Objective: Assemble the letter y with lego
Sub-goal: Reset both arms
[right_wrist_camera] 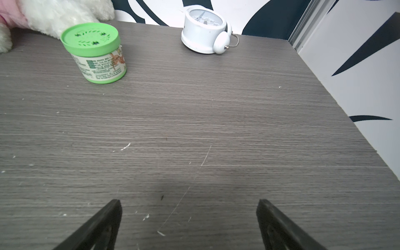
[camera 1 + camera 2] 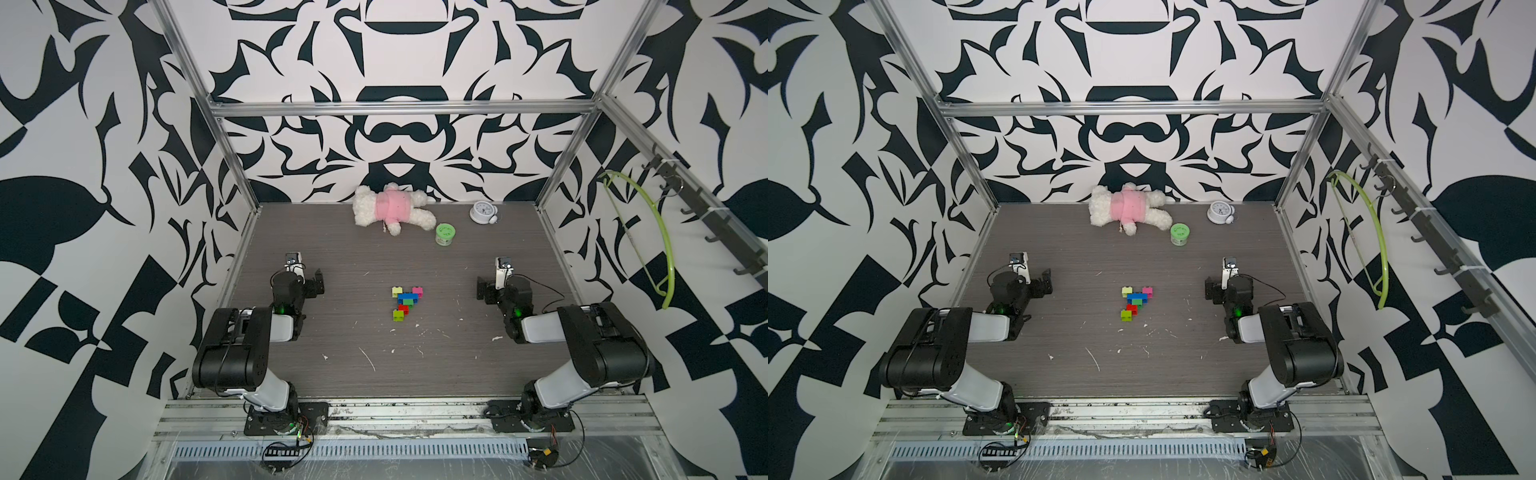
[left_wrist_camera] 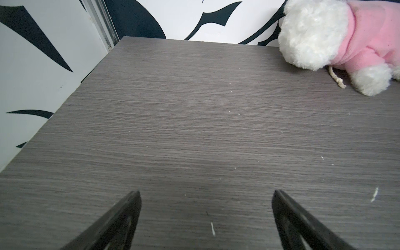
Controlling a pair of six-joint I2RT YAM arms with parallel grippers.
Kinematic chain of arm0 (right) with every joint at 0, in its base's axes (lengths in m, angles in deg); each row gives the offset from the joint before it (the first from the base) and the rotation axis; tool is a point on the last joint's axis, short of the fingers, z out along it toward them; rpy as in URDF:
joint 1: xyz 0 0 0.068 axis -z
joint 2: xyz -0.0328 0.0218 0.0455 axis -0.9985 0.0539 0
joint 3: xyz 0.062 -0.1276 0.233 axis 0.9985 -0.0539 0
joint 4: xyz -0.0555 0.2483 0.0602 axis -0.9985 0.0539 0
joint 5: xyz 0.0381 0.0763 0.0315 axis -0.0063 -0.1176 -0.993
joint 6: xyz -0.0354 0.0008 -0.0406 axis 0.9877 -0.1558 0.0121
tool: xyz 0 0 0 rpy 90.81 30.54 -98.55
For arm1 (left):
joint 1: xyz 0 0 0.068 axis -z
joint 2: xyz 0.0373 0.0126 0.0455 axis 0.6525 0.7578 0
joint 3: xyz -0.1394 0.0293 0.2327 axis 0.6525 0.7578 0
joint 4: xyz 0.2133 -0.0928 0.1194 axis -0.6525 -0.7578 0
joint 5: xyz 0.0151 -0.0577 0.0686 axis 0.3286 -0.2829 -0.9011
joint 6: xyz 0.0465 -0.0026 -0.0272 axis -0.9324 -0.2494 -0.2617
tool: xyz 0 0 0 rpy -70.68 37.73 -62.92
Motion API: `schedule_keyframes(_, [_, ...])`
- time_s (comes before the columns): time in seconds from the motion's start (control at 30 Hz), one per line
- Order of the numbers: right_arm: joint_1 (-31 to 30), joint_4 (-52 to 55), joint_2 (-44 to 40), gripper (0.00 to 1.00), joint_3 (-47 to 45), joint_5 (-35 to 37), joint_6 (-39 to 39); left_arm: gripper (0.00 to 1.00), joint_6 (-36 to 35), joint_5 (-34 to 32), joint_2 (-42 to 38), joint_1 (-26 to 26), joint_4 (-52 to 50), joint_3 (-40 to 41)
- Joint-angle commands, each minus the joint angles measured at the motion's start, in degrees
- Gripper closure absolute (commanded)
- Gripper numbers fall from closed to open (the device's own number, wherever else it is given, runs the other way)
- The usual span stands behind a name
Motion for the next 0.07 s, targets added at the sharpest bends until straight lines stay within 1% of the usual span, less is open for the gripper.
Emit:
schedule_keyframes(0.0, [0.17,-1.68,-0.77,0.00,1.36,0.56,-0.77,0.01,0.12,0.94,-0.50,-0.38,0.54,-0.28])
schedule_keyframes(0.03, [0.18,-1.75,-0.83,0.00,1.20,0.87,-0.95,0.01,0.07,0.99,-0.73,-0.36,0.41,-0.17])
